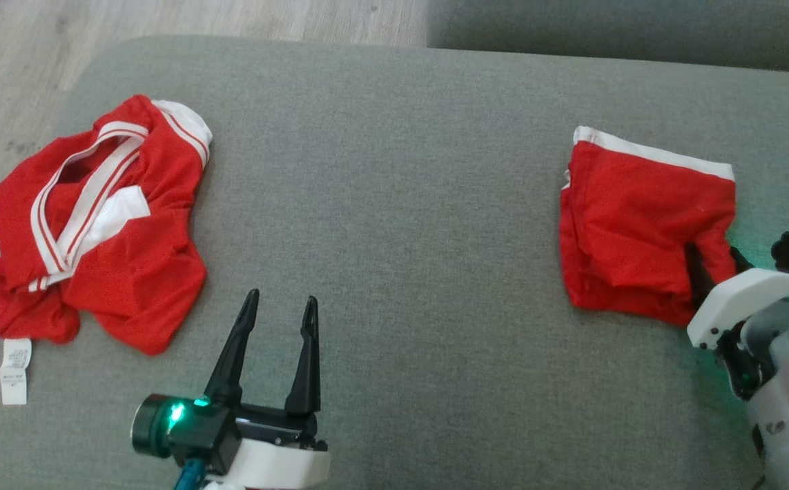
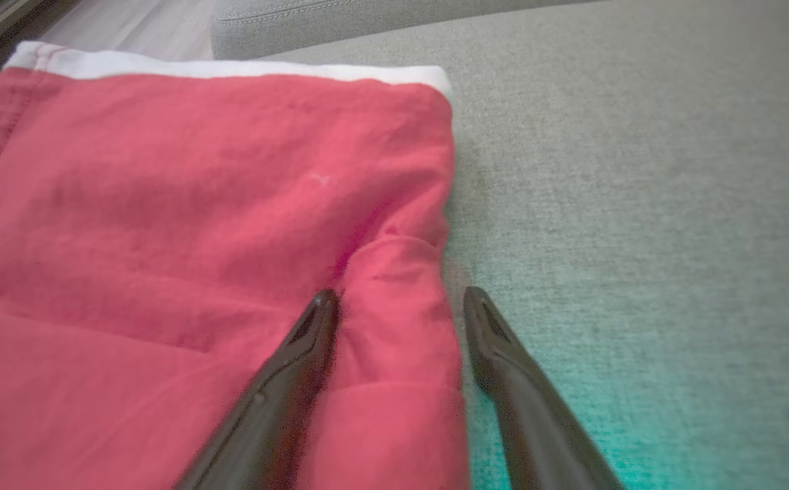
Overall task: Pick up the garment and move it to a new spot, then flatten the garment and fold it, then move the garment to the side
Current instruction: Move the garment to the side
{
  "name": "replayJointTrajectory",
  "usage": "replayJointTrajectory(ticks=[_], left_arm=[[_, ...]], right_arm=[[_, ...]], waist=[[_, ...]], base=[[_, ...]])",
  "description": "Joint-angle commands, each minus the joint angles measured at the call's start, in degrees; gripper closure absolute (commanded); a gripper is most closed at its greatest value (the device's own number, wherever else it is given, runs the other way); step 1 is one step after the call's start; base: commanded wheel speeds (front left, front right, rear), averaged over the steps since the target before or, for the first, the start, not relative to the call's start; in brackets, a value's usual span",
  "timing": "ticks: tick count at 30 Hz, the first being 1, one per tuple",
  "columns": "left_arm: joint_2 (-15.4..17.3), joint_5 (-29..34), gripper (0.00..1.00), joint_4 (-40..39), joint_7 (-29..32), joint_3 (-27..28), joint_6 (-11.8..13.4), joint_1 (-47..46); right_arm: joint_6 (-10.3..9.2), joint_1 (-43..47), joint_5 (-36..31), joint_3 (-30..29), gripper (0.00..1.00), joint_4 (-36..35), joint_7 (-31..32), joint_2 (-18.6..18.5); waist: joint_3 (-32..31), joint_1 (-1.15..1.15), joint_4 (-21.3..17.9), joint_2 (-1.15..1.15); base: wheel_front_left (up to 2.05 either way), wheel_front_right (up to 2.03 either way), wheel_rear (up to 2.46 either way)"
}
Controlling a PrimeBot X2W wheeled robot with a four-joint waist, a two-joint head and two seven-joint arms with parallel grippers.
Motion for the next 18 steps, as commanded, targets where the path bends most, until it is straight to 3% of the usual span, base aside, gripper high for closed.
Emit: replayJointTrajectory(ticks=[1,2,6,10,17,18], left_arm=[[-0.18,-0.41,0.0,-2.16,-0.3,1.37,0.35,-2.27],[-0.18,-0.42,0.0,-2.22,-0.3,1.41,0.49,-2.35],[-0.18,-0.36,0.0,-2.3,-0.3,1.74,0.83,-2.56],[-0.18,-0.25,0.0,-3.02,-0.3,2.03,0.72,-3.13],[-0.18,0.14,0.0,-4.93,-0.3,1.68,-0.46,-7.85],[-0.18,0.1,0.0,-5.07,-0.3,1.27,-1.19,-9.97]], right_arm=[[0.4,-1.01,1.46,1.96,0.71,-0.06,0.83,-0.32],[0.4,-1.17,2.6,2.21,1.0,0.38,0.95,-0.16],[0.4,-1.5,5.8,4.1,1.0,0.2,0.15,-1.52],[0.4,-2.52,5.97,7.1,1.0,-1.47,0.49,-6.12],[0.4,-7.63,2.33,8.98,1.0,-4.42,3.8,-19.34],[0.4,-9.41,1.18,8.46,1.0,-4.96,4.11,-22.86]], waist=[[0.81,-0.01,0.18,0.0],[1.03,-0.01,0.02,0.0],[1.96,-0.01,-1.86,0.0],[4.21,-0.01,-5.14,0.0],[13.0,-0.01,-10.26,0.0],[15.72,-0.01,-10.92,0.0]], base=[[0.0,0.0,0.0],[0.0,0.0,0.0],[0.0,0.0,0.0],[0.0,0.0,0.0],[0.0,0.0,0.0],[0.0,0.0,0.0]])
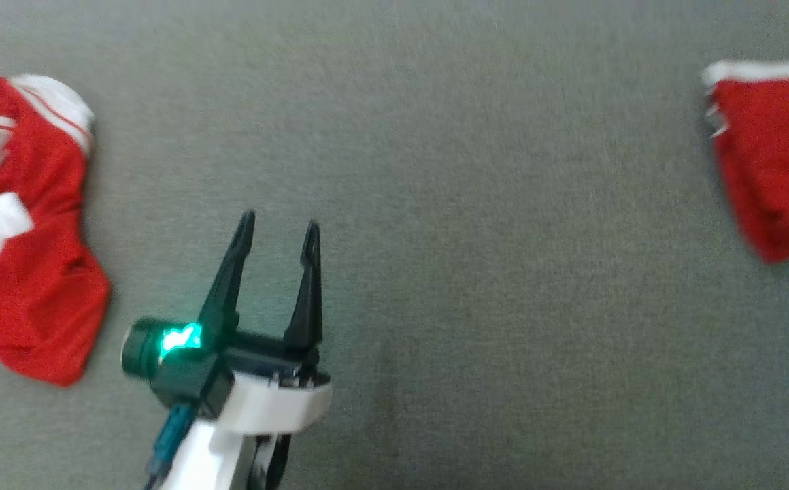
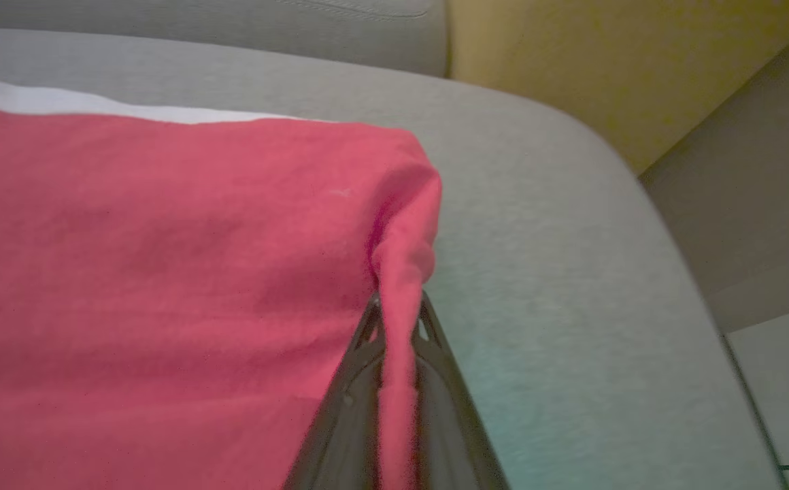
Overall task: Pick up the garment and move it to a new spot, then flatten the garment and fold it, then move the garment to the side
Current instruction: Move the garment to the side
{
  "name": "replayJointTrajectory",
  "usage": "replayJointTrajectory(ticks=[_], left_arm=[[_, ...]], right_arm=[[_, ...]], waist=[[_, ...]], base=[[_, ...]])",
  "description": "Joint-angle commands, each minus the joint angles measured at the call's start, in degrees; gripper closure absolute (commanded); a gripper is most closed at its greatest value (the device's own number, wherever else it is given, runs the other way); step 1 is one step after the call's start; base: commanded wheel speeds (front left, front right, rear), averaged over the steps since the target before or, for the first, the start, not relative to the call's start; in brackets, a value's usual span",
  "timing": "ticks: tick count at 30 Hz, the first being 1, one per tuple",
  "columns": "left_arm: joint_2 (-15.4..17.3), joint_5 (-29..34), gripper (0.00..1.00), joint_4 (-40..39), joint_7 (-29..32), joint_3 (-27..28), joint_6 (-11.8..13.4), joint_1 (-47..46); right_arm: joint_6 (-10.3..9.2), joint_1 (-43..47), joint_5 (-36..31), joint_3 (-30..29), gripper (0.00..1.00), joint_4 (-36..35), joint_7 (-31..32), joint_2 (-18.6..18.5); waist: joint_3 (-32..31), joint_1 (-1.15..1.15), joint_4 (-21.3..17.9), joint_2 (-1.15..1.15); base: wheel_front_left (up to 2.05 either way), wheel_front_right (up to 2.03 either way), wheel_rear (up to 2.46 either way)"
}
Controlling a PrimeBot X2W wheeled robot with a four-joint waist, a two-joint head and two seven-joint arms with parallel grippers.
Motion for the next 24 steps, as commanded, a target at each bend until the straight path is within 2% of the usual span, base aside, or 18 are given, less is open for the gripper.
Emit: replayJointTrajectory(ticks=[1,4,8,9,10,11,16,17,21,24], left_arm=[[-0.1,0.28,0.0,-1.88,-0.29,1.01,-0.7,-3.01],[-0.1,0.6,0.0,-1.98,-0.29,0.37,-1.43,-6.18],[-0.1,0.41,0.0,-2.33,-0.29,-0.33,-1.21,-8.79],[-0.1,0.31,0.0,-2.36,-0.29,-0.48,-1.14,-9.18],[-0.1,0.2,0.0,-2.33,-0.29,-0.61,-1.08,-9.48],[-0.1,0.08,0.0,-2.25,-0.29,-0.74,-1.07,-9.73],[-0.1,-0.6,0.0,-1.38,-0.29,-0.91,-1.1,-9.65],[-0.1,-0.73,0.0,-1.06,-0.29,-0.93,-1.05,-9.39],[-0.1,-0.71,0.0,0.54,-0.29,-0.75,-0.54,-7.4],[-0.1,-0.7,0.0,2.28,-0.29,-0.18,-0.03,-4.58]], right_arm=[[0.37,-1.84,-1.14,-0.1,1.0,-1.77,0.38,-4.08],[0.37,-4.22,-3.51,-1.73,1.0,-2.39,0.85,-8.1],[0.37,-6.32,-7.75,-4.76,1.0,-3.59,1.23,-11.43],[0.37,-6.63,-9.21,-5.71,0.74,-3.85,1.22,-11.97],[0.37,-6.97,-10.86,-6.87,0.25,-4.2,0.91,-12.3],[0.37,-7.22,-12.73,-8.29,0.0,-4.51,0.37,-12.49],[0.37,-6.26,-19.3,-12.86,0.0,-5.78,-0.38,-9.34],[0.37,-5.64,-20.6,-13.74,0.0,-6.43,-0.81,-7.62],[0.37,-1.59,-23.51,-16.29,0.0,-8.94,-3.7,1.76],[0.37,2.24,-22.68,-16.27,0.0,-9.69,-6.77,10.38]], waist=[[6.35,-0.01,-3.01,0.0],[9.09,-0.01,-3.33,0.0],[11.02,-0.01,-3.4,0.0],[11.25,-0.01,-3.33,0.0],[11.37,-0.01,-3.26,0.0],[11.41,-0.01,-3.11,0.0],[9.5,-0.01,-2.24,0.0],[8.55,-0.01,-1.96,0.0],[2.8,-0.01,-1.24,0.0],[-3.02,-0.01,-1.14,0.0]], base=[[0.0,0.0,0.0],[0.0,0.0,0.0],[0.0,0.0,0.0],[0.0,0.0,0.0],[0.0,0.0,0.0],[0.0,0.0,0.0],[0.0,0.0,0.0],[0.0,0.0,0.0],[0.0,0.0,0.0],[0.0,0.0,0.0]])
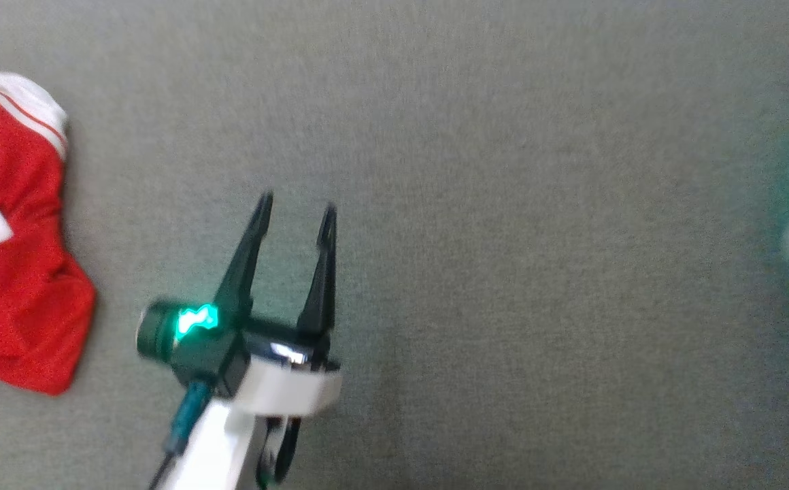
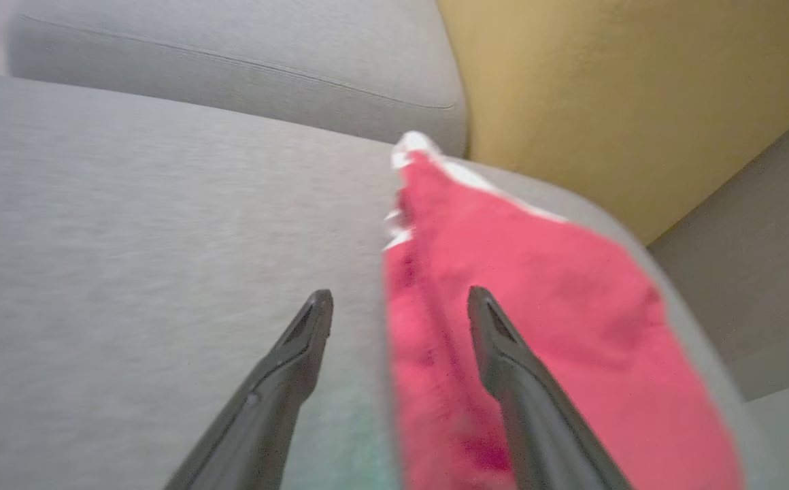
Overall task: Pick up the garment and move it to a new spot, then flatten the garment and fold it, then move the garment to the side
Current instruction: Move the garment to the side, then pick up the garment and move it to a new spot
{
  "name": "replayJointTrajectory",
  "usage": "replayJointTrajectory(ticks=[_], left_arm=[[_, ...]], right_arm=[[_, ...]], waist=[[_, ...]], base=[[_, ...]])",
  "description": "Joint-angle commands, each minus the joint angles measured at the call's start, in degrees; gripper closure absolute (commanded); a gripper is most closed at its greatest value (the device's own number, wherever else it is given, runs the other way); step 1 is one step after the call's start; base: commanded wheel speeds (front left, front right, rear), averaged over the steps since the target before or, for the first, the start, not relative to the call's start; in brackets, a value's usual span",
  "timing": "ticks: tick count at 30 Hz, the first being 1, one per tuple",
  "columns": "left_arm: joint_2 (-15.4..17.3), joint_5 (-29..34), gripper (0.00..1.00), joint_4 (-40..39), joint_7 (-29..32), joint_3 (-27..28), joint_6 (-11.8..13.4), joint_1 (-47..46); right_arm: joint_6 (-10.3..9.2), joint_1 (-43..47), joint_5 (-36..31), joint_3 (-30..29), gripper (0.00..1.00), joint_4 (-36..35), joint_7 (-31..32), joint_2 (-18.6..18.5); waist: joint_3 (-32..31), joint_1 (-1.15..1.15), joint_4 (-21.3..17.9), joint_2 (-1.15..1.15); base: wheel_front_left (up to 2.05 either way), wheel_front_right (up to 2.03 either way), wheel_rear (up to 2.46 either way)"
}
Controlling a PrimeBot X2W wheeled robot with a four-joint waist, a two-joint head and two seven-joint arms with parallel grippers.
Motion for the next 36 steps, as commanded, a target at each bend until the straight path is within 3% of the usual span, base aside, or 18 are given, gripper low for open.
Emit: replayJointTrajectory(ticks=[1,5,9,13,18,22,36], left_arm=[[0.02,-0.27,0.0,-1.05,-0.29,1.89,0.49,1.64],[0.02,-0.63,0.0,1.74,-0.29,3.63,2.39,6.16],[0.02,-2.12,0.0,4.41,-0.29,4.49,4.23,10.55],[0.02,-2.59,0.0,6.84,-0.29,6.09,5.25,13.4],[0.02,-1.46,0.0,8.67,-0.29,8.05,4.86,16.07],[0.02,-0.39,0.0,9.29,-0.29,9.88,4.54,17.33],[0.02,1.0,0.0,9.61,-0.29,12.08,3.54,18.29]], right_arm=[[0.37,1.86,1.03,0.79,0.0,-1.81,-1.42,0.59],[0.37,7.93,5.36,6.39,0.0,-0.57,-7.94,8.66],[0.37,15.4,9.45,10.0,0.0,-0.57,-11.57,13.7],[0.37,23.02,10.48,11.69,0.0,-9.59,-12.06,17.35],[0.37,33.74,7.86,11.47,0.0,-23.12,-12.08,19.36],[0.37,39.01,6.86,11.86,0.0,-28.12,-12.09,19.88],[0.37,42.23,9.25,10.33,0.0,-30.94,-12.1,20.05]], waist=[[-6.93,0.01,0.47,0.0],[-15.31,0.01,0.84,0.0],[-22.32,0.01,1.87,0.0],[-26.26,0.01,2.14,0.0],[-29.75,0.01,2.15,0.0],[-31.09,0.01,1.94,0.0],[-32.02,0.01,0.76,0.0]], base=[[0.0,0.0,0.0],[0.0,0.0,0.0],[0.0,0.0,0.0],[0.0,0.0,0.0],[0.0,0.0,0.0],[0.0,0.0,0.0],[0.0,0.0,0.0]])
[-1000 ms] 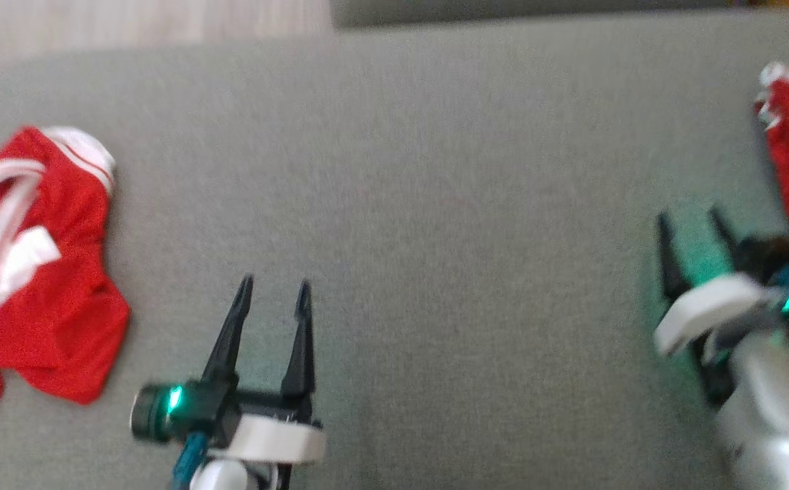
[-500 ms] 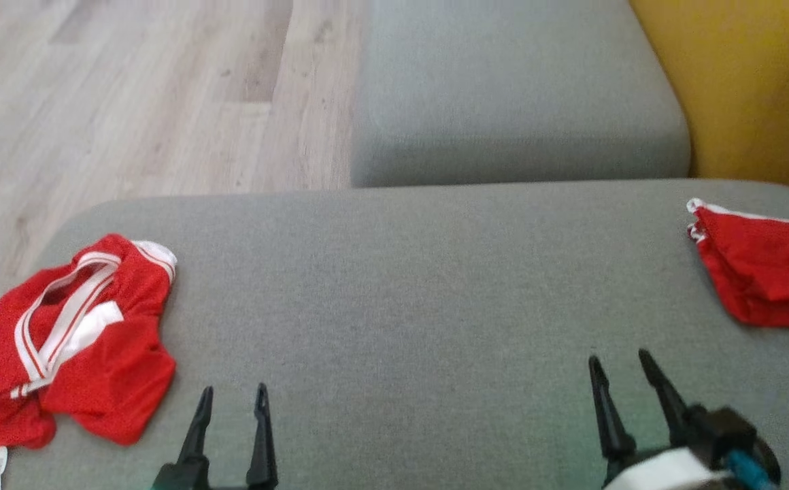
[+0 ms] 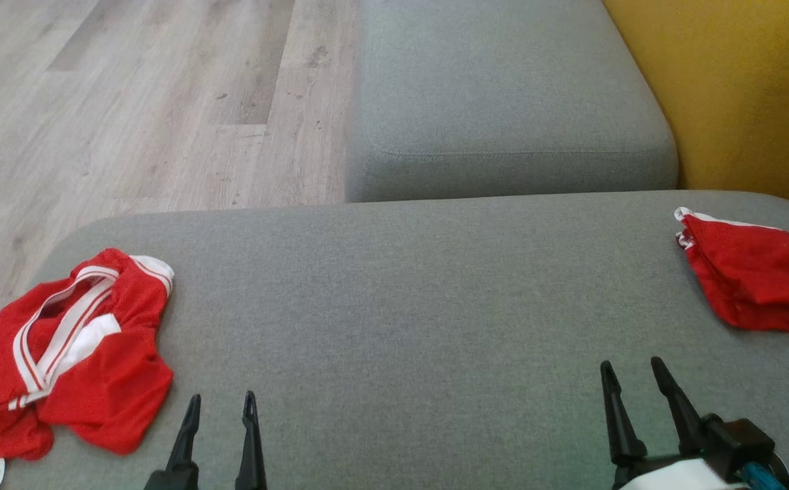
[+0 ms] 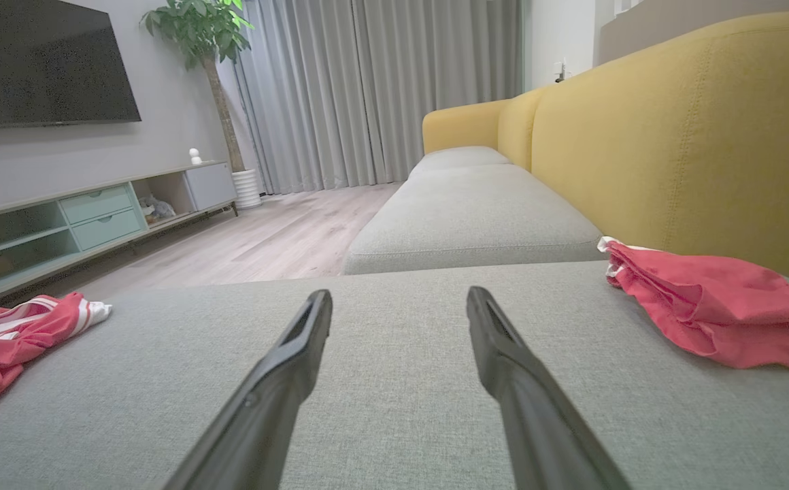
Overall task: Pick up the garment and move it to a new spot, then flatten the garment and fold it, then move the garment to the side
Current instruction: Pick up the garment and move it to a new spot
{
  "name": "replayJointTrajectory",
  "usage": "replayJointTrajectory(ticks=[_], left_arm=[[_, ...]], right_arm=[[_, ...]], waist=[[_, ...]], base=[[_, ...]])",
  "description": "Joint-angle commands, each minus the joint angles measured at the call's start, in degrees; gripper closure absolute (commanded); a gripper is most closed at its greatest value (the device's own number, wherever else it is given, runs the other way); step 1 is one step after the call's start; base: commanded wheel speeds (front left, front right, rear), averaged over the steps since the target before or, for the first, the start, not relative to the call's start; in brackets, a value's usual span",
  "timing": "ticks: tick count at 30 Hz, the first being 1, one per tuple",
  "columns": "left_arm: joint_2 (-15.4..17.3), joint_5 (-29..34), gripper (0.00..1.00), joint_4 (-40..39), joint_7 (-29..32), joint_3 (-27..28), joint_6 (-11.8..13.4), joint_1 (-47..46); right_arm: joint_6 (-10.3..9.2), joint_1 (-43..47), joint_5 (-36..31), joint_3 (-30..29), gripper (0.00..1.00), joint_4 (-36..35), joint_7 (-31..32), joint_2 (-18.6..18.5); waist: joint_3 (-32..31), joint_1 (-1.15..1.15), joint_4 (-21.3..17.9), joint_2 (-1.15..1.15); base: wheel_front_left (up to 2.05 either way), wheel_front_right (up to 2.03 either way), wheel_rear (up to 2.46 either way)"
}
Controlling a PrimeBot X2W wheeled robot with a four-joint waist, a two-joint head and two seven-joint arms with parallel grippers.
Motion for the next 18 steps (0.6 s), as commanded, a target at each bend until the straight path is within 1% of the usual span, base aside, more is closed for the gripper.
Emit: replayJointTrajectory(ticks=[1,8,11,14,18], left_arm=[[-0.13,0.79,0.0,-1.62,-0.3,2.09,-0.13,-2.34],[-0.13,1.0,0.0,-1.4,-0.3,2.34,-0.2,-2.13],[-0.13,1.22,0.0,-1.15,-0.3,2.19,-0.39,-2.14],[-0.13,1.51,0.0,-1.02,-0.3,2.29,-0.44,-2.54],[-0.13,2.29,0.0,-1.06,-0.3,3.0,-0.61,-3.07]], right_arm=[[0.37,-2.01,0.54,0.88,0.0,-2.03,-0.62,-0.31],[0.37,-2.0,0.64,0.98,0.0,-1.4,-0.62,-0.31],[0.37,-1.75,0.71,0.78,0.0,-1.31,-0.62,-0.31],[0.37,-1.35,1.1,0.47,0.0,-1.45,-0.62,-0.31],[0.37,-1.2,2.09,-0.01,0.0,-1.91,-0.62,-0.31]], waist=[[0.09,0.0,-0.06,0.0],[-0.2,0.0,-0.4,0.0],[-0.39,0.0,0.07,0.0],[-0.34,0.0,1.81,0.0],[0.15,0.0,6.14,0.0]], base=[[0.0,0.0,0.0],[0.0,0.0,0.0],[0.0,0.0,0.0],[0.0,0.0,0.0],[0.0,0.0,0.0]])
